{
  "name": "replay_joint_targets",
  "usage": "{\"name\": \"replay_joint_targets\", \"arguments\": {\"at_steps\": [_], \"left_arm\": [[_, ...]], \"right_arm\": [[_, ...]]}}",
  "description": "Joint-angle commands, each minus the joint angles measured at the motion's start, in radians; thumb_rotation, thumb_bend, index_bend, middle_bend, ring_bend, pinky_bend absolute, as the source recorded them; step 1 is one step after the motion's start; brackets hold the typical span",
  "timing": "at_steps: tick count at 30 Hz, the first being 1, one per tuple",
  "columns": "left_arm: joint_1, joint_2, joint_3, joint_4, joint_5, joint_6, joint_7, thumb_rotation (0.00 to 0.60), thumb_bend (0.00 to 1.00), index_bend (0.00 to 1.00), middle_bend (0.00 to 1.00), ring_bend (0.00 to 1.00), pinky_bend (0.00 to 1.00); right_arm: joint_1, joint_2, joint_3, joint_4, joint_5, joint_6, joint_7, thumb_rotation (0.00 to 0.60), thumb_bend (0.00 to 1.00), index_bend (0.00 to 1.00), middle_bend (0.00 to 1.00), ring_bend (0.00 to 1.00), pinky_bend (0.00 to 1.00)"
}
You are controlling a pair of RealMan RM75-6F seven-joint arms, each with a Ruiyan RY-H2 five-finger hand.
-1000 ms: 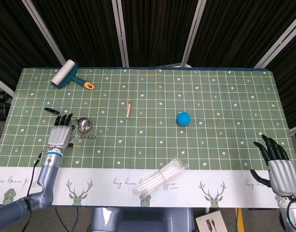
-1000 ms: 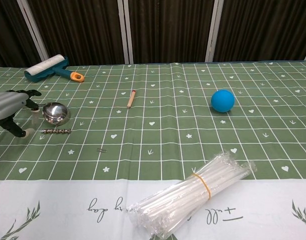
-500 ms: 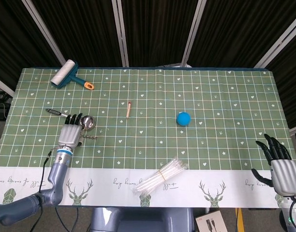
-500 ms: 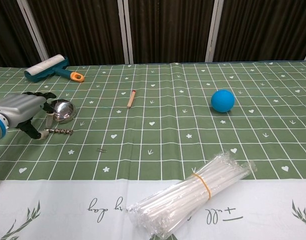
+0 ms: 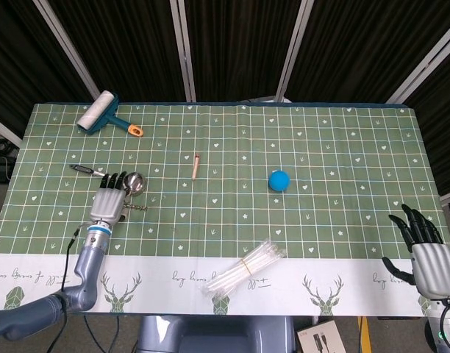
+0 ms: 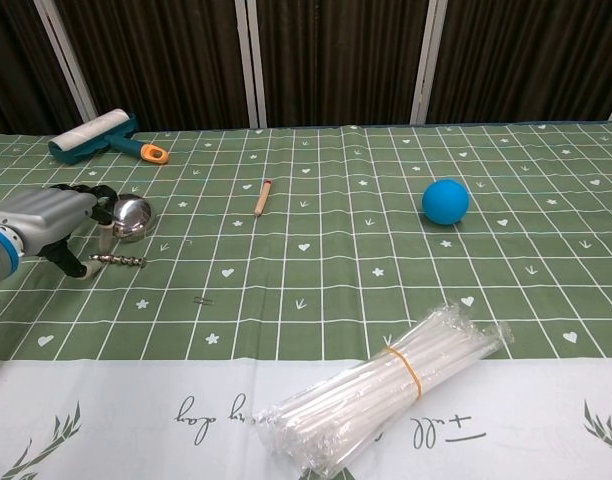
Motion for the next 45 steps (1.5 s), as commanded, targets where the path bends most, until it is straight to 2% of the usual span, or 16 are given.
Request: {"name": "replay_joint_targets", "arguments": {"at_steps": [1,7,13,21,29,35,38,45], "left_arm": [[-0.005,-0.008,-0.001,0.007,-0.002,-0.001,0.002,0.600,0.32,0.48,0.00,0.00,0.00],[-0.017,-0.021,-0.007,0.017,-0.010,0.003,0.019,0.600,0.32,0.54,0.00,0.00,0.00],[-0.014,-0.003,0.000,0.000,-0.003,0.007,0.016,0.600,0.38,0.61,0.00,0.00,0.00],[-0.009,0.062,0.037,-0.069,0.064,0.035,0.024,0.600,0.38,0.63,0.00,0.00,0.00],[-0.044,0.167,0.121,-0.103,0.280,0.105,0.102,0.600,0.38,0.62,0.00,0.00,0.00],[-0.118,0.243,0.206,-0.058,0.539,0.159,0.182,0.600,0.39,0.62,0.00,0.00,0.00],[-0.156,0.263,0.243,-0.027,0.653,0.176,0.208,0.600,0.39,0.62,0.00,0.00,0.00],[-0.222,0.278,0.291,0.001,0.812,0.174,0.274,0.600,0.40,0.62,0.00,0.00,0.00]], "right_arm": [[0.000,0.001,0.000,-0.001,0.001,0.000,0.002,0.600,0.12,0.13,0.00,0.00,0.13],[-0.003,0.002,0.003,0.001,0.000,0.009,0.008,0.600,0.12,0.13,0.00,0.00,0.13],[-0.005,0.002,0.004,0.002,0.001,0.011,0.009,0.600,0.11,0.13,0.00,0.00,0.13],[-0.005,0.001,0.004,0.002,0.006,0.006,0.004,0.600,0.11,0.13,0.00,0.00,0.13],[-0.005,-0.001,0.005,0.000,0.006,0.006,-0.002,0.600,0.11,0.13,0.00,0.00,0.13],[-0.004,-0.003,0.004,0.000,0.005,0.004,-0.004,0.600,0.11,0.13,0.00,0.00,0.13],[-0.004,-0.003,0.005,0.000,0.005,0.004,-0.003,0.600,0.11,0.13,0.00,0.00,0.13],[-0.004,-0.002,0.005,-0.002,0.007,0.002,0.004,0.600,0.11,0.13,0.00,0.00,0.13]]}}
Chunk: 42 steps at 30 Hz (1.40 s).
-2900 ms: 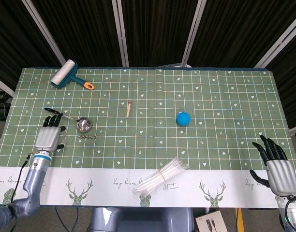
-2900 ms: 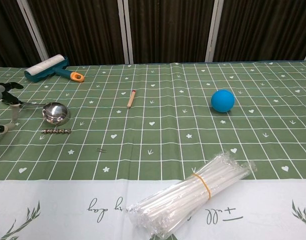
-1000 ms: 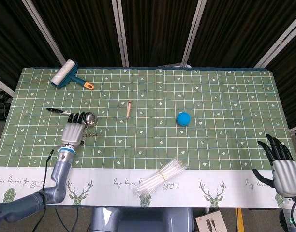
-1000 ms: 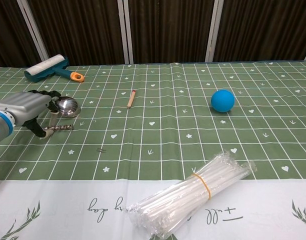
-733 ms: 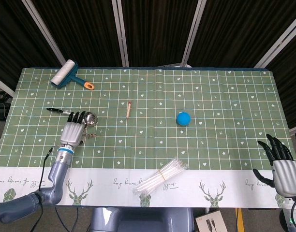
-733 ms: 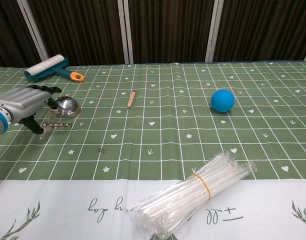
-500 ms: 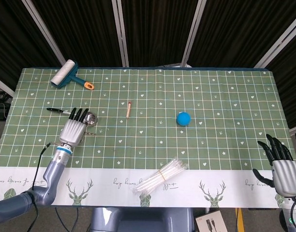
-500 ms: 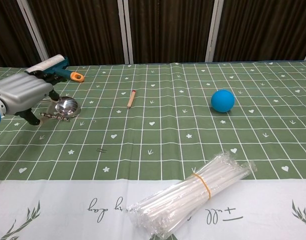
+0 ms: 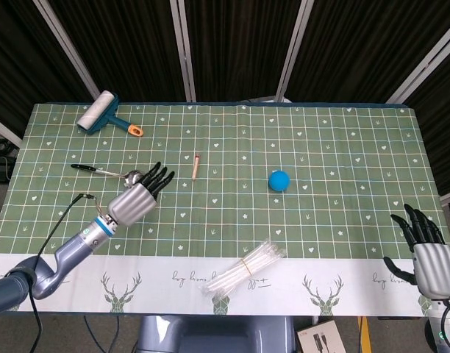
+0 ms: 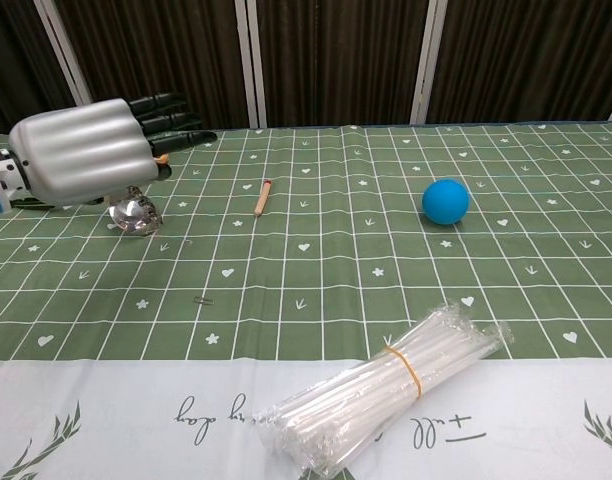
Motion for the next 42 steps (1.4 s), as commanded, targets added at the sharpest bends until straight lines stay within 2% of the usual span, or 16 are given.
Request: {"name": "replay_joint_targets", "arguments": {"at_steps": [1,6,14,42], "left_arm": [[-0.053,0.019,0.039,0.021,0.088,-0.002,0.048,0.600,0.40,0.62,0.00,0.00,0.00],[-0.093,0.016,0.058,0.001,0.162,-0.031,0.081,0.600,0.41,0.62,0.00,0.00,0.00],[-0.107,0.005,0.068,-0.005,0.199,-0.069,0.100,0.600,0.41,0.62,0.00,0.00,0.00],[-0.079,-0.064,0.057,0.044,0.193,-0.120,0.095,0.600,0.41,0.62,0.00,0.00,0.00]], "right_arm": [[0.000,0.000,0.000,-0.001,0.000,0.000,0.001,0.600,0.11,0.13,0.00,0.00,0.13],[0.001,-0.001,0.000,0.000,-0.004,0.001,0.000,0.600,0.11,0.13,0.00,0.00,0.13],[0.001,-0.002,0.001,0.001,-0.005,0.003,0.006,0.600,0.11,0.13,0.00,0.00,0.13],[0.009,-0.006,0.001,0.005,-0.018,0.002,0.016,0.600,0.11,0.13,0.00,0.00,0.13]]}}
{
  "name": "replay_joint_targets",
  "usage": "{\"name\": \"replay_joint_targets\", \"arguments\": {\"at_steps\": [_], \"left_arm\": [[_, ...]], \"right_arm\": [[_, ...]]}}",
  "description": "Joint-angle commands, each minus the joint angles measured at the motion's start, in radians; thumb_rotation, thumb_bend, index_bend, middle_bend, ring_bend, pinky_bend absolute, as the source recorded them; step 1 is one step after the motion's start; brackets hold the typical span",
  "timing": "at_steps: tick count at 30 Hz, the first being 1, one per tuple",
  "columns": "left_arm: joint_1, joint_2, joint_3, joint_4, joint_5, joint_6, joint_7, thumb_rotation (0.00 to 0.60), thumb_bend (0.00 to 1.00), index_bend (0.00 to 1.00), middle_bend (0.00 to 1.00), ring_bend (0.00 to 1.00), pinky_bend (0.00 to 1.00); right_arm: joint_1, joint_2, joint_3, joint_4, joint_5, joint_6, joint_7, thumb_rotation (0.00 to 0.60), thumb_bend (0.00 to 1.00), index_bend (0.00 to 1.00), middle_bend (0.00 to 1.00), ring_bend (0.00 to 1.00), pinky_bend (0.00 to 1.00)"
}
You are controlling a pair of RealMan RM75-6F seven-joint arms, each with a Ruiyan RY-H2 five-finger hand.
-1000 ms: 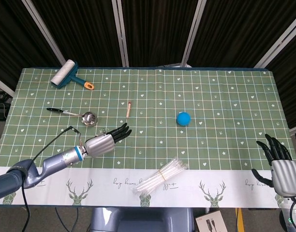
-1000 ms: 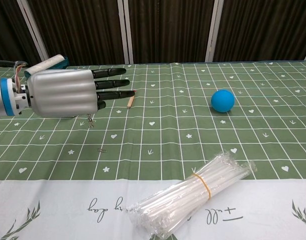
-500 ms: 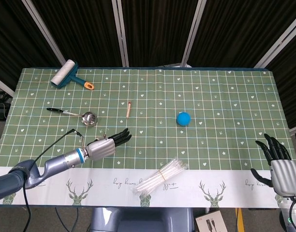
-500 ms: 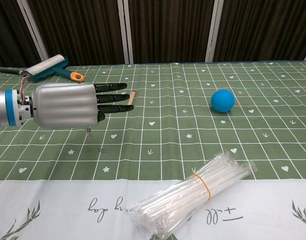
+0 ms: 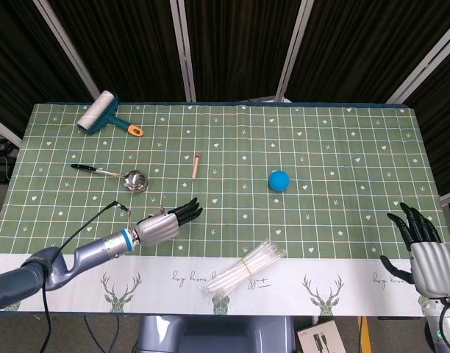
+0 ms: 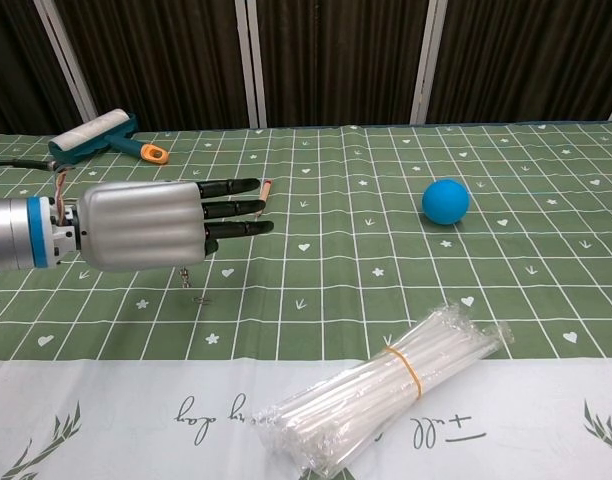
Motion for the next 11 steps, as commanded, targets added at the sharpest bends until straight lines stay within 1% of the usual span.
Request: {"name": "replay_joint_targets", "arguments": {"at_steps": [1,11], "left_arm": [[0.003,-0.003,-0.003,0.001,-0.003,-0.002,0.004,0.600,0.41,0.62,0.00,0.00,0.00],[0.006,-0.014,-0.007,-0.001,-0.004,-0.008,0.006,0.600,0.41,0.62,0.00,0.00,0.00]], "right_arm": [[0.000,0.000,0.000,-0.001,0.000,-0.001,0.001,0.600,0.11,0.13,0.00,0.00,0.13],[-0.001,0.003,-0.001,-0.004,-0.001,0.002,0.002,0.600,0.11,0.13,0.00,0.00,0.13]]}}
